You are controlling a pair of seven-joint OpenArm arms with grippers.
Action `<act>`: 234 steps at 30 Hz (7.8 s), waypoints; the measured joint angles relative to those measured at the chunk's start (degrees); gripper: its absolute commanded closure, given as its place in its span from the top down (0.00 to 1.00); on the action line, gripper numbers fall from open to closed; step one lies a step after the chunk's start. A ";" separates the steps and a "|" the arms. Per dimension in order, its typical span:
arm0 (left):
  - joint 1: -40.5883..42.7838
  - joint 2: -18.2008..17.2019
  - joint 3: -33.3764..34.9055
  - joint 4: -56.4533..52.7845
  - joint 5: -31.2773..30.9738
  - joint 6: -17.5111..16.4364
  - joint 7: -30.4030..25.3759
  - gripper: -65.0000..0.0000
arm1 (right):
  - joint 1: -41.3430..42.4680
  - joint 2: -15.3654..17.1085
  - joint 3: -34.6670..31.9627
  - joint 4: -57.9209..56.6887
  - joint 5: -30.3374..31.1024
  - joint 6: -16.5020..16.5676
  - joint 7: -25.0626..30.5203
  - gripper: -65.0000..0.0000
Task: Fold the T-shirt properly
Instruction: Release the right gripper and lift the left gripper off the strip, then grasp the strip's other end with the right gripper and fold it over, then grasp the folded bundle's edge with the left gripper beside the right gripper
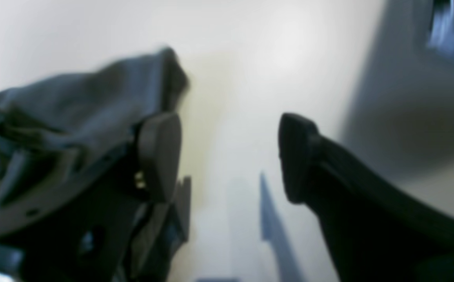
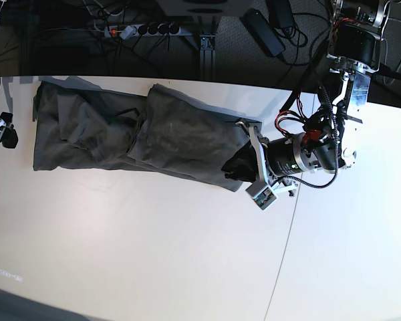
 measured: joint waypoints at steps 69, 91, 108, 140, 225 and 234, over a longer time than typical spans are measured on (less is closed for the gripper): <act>0.00 -0.15 0.00 0.00 0.79 0.00 0.44 0.14 | 1.57 -0.04 -27.76 -8.55 7.52 1.25 4.17 0.00; 2.54 -0.17 0.00 0.00 -3.08 0.00 3.45 0.14 | 2.95 11.02 -19.91 -9.92 -7.80 1.73 5.27 0.00; 10.47 3.10 -0.07 -6.03 2.08 0.02 -3.58 0.14 | 15.13 11.26 -20.94 -0.31 4.28 1.88 -3.72 0.00; 9.05 17.07 -0.33 -20.22 3.69 -1.51 -8.39 0.14 | 4.70 7.65 -36.96 34.73 2.93 1.90 -5.53 0.00; 11.87 12.24 17.31 0.70 0.85 -0.76 0.96 0.00 | 32.15 -9.53 -50.51 -1.88 -22.03 1.77 7.52 0.00; 10.27 14.01 17.16 -0.26 7.08 -0.76 -1.57 0.00 | 32.22 -9.51 -50.51 -1.88 -22.01 1.77 5.60 0.00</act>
